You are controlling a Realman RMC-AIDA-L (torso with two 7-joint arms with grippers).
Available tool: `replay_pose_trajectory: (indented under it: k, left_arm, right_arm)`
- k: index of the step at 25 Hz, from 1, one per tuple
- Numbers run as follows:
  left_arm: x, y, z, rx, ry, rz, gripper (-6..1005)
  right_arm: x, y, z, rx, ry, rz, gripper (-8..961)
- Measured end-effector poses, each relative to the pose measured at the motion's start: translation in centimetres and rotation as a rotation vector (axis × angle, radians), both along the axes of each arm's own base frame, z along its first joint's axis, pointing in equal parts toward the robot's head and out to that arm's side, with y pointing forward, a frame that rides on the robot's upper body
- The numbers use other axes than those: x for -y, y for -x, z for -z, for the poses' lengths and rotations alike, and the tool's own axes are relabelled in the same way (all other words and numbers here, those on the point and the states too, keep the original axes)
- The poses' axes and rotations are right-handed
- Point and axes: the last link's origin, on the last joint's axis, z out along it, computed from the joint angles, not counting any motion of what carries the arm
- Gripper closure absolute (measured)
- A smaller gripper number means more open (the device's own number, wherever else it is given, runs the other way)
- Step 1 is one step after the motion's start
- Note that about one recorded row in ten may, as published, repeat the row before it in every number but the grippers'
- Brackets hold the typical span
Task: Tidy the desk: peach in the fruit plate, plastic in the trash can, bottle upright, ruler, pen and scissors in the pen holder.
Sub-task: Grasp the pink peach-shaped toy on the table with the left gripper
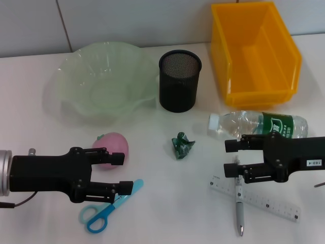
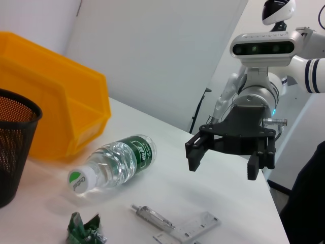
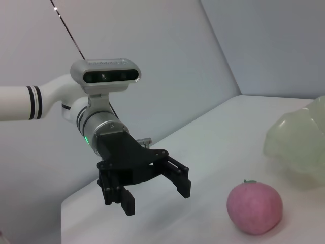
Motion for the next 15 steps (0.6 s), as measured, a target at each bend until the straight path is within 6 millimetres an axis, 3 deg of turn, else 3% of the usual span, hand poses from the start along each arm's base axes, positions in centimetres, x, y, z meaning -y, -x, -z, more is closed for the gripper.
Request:
replay_pose_trajectory:
  k: [15]
  left_arm:
    - [0.16, -0.05, 0.11, 0.006, 0.006, 0.001, 181]
  right_arm:
    - [0.03, 0.14, 0.00, -0.008, 0.005, -0.001, 192]
